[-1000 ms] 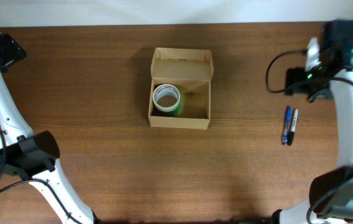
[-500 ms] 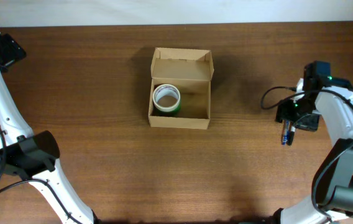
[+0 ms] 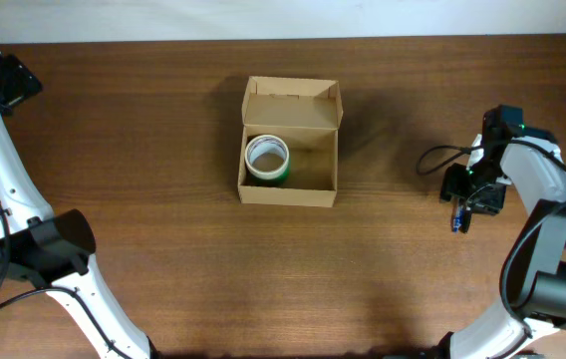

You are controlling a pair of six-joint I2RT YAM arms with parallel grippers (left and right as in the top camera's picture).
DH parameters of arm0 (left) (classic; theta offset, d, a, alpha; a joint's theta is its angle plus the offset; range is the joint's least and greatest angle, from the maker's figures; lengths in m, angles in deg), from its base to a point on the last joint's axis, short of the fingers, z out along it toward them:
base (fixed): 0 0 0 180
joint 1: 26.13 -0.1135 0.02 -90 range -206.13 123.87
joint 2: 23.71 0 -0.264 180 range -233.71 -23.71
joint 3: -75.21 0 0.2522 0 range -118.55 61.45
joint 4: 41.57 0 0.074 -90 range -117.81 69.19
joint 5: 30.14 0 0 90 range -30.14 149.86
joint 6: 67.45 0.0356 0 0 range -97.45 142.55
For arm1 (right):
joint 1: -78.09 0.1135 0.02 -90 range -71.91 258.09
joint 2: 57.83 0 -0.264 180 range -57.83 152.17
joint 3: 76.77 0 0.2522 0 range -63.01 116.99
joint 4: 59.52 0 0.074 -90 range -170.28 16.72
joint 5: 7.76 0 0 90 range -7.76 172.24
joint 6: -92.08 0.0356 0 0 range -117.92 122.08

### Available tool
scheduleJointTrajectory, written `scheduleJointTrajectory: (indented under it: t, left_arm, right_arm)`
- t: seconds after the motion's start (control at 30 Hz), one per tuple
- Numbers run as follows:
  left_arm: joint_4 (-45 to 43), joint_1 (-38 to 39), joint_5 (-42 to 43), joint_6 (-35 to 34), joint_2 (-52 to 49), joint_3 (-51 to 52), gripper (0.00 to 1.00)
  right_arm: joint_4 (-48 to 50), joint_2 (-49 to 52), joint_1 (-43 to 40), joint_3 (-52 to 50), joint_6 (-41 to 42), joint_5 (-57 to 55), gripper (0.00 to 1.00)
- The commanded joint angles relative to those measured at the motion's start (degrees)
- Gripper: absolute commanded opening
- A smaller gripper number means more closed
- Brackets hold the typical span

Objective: Pack container
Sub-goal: 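Move the right gripper to the blue pen and grasp it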

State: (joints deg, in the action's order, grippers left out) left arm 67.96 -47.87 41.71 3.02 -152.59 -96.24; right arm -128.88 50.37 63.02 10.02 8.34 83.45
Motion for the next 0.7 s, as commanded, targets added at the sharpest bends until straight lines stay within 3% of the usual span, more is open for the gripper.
scheduleJointTrajectory:
  t: [0.0, 0.3, 0.5, 0.6, 0.67]
  left_arm:
    - [-0.11, -0.39, 0.24, -0.74, 1.6, 0.26, 1.0]
    - [-0.11, -0.39, 0.26, -0.76, 1.6, 0.26, 1.0]
    - [-0.11, -0.39, 0.26, -0.76, 1.6, 0.26, 1.0]
    - [-0.11, -0.39, 0.26, -0.76, 1.6, 0.26, 1.0]
    - [-0.11, -0.39, 0.24, -0.76, 1.6, 0.26, 1.0]
  right_arm:
    - [0.66, 2.08, -0.02, -0.5, 0.7, 0.55, 0.63]
    - [3.65, 6.95, 0.0, -0.5, 0.66, 0.74, 0.58]
    - [4.83, 7.61, -0.02, -0.5, 0.66, 0.79, 0.14]
    - [4.96, 7.61, 0.0, -0.5, 0.68, 0.87, 0.04]
    - [5.05, 7.61, -0.02, -0.44, 0.66, 1.57, 0.04]
